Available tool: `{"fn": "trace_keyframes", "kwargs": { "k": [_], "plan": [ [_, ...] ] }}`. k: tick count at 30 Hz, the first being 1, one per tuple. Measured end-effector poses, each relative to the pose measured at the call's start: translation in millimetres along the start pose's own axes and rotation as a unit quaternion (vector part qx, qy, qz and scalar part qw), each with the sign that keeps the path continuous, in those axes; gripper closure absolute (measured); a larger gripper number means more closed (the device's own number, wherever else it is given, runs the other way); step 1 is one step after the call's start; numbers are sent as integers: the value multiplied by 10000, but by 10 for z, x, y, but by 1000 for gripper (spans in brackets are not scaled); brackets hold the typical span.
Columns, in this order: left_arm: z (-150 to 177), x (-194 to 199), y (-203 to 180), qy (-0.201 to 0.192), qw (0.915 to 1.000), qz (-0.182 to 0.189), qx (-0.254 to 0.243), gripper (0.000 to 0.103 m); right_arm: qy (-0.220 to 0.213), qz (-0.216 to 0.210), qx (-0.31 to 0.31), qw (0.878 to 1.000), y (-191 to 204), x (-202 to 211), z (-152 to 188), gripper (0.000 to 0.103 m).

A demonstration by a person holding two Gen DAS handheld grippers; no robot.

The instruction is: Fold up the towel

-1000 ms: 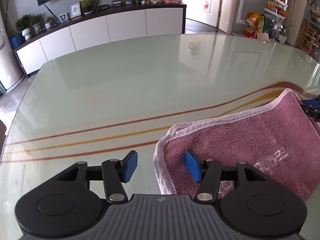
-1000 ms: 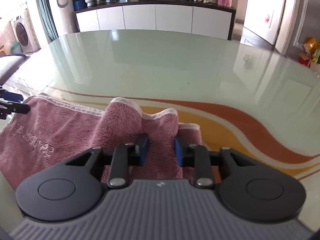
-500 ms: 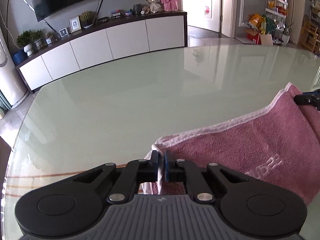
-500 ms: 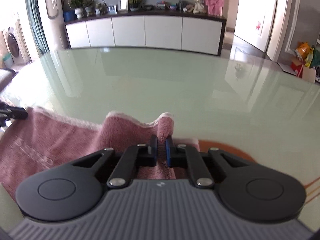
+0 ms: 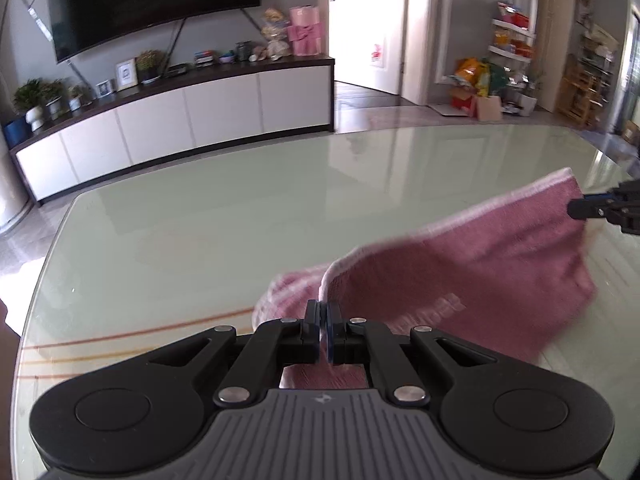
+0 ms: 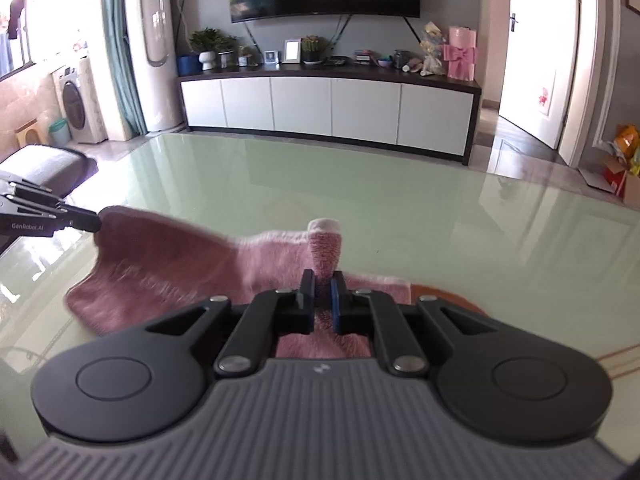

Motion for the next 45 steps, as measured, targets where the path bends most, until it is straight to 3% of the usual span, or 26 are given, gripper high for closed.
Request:
{"fn": "trace_keyframes", "kwargs": {
  "k": [7, 16, 17, 19, 25, 29, 33, 40, 45],
  "plan": [
    [559, 231, -228, 217, 9994, 243, -153, 99, 376, 15, 2, 9993, 73, 205, 420, 95],
    [1246, 266, -122, 637, 9972, 335, 183, 99, 833, 175, -252, 9960, -3, 353, 865, 92],
    [1264, 266, -108, 637, 9973, 325, 191, 96, 816, 170, -233, 9962, 21, 346, 850, 88],
    [1243, 266, -91, 518, 9982, 240, 193, 91, 744, 80, -213, 9970, 105, 324, 838, 64],
    [936, 318, -308, -20, 9996, 118, -248, 77, 587, -19, 407, 9974, 505, 205, 738, 63],
    [853, 224, -397, -33, 9990, 80, -429, 70, 527, -84, 599, 9968, 664, 168, 669, 62],
    [870, 60, -392, 102, 9986, 81, -503, 68, 516, -55, 841, 9951, 776, 58, 565, 54],
    [979, -3, -215, 112, 9993, 252, 241, 60, 215, -218, 952, 9950, 872, -94, 234, 54],
    [946, -114, -185, 144, 9985, 341, 409, 60, 102, -458, 1593, 9861, 1197, -437, -260, 54]
  ]
}}
Point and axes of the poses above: each gripper's, at about its wrist camera, not at the fingertips, and x roughly against the way its jaws point, y to its left, z to its underside, the point moved 8 cm from there along -x, roughly the way its jaws point, and after that the axes turned 11 degrees about y, right-handed, at the moved point
